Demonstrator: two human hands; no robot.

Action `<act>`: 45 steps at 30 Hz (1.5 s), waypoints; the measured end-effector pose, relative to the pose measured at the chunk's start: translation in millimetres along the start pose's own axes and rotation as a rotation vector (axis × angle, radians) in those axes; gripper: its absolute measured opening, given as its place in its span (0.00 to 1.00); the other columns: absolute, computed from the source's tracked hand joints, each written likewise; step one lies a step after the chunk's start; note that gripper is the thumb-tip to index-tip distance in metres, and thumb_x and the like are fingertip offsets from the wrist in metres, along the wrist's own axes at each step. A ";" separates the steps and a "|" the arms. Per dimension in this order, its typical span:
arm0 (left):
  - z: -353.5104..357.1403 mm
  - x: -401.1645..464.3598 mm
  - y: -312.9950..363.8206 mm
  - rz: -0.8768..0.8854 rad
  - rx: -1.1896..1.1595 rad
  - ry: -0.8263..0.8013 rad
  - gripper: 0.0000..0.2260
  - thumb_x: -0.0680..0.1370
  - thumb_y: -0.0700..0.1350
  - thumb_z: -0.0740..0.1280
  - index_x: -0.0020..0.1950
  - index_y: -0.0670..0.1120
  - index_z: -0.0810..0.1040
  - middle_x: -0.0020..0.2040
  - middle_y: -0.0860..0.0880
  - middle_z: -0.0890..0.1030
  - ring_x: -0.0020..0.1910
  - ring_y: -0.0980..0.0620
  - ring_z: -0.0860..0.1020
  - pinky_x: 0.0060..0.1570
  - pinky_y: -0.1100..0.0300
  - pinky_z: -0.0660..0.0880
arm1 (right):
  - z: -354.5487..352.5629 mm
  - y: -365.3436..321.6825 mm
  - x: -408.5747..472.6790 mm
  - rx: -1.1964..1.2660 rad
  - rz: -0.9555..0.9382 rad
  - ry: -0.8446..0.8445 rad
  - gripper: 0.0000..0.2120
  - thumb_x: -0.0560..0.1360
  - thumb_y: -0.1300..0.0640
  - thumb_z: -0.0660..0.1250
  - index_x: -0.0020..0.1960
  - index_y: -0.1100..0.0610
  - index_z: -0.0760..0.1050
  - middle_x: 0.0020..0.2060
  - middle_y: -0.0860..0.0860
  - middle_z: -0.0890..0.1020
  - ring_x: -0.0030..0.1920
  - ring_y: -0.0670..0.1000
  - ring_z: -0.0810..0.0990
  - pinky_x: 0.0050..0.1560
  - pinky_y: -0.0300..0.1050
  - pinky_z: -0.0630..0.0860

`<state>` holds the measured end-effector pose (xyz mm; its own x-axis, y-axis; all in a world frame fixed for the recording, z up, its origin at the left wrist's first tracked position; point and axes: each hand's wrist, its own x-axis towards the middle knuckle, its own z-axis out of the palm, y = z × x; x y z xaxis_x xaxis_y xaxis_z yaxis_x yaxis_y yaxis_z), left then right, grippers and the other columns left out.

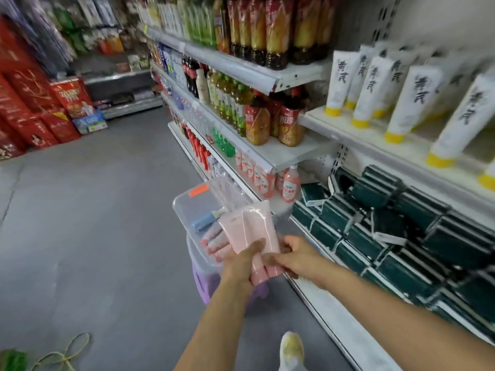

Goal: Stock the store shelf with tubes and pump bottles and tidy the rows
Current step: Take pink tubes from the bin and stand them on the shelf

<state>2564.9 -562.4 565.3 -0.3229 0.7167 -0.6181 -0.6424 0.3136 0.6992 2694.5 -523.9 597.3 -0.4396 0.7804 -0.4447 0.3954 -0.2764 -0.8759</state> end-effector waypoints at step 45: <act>365.4 -445.7 -332.7 0.250 0.347 -0.652 0.19 0.82 0.57 0.55 0.55 0.42 0.75 0.33 0.44 0.80 0.25 0.48 0.78 0.26 0.60 0.75 | -377.2 190.2 -534.7 0.100 -0.444 0.876 0.23 0.70 0.60 0.75 0.63 0.52 0.72 0.52 0.48 0.81 0.50 0.47 0.82 0.41 0.36 0.78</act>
<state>3176.5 -758.5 739.3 0.1135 0.9795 -0.1663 -0.3153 0.1942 0.9289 3309.0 -782.1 739.0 0.2366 0.9531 0.1886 0.2514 0.1275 -0.9594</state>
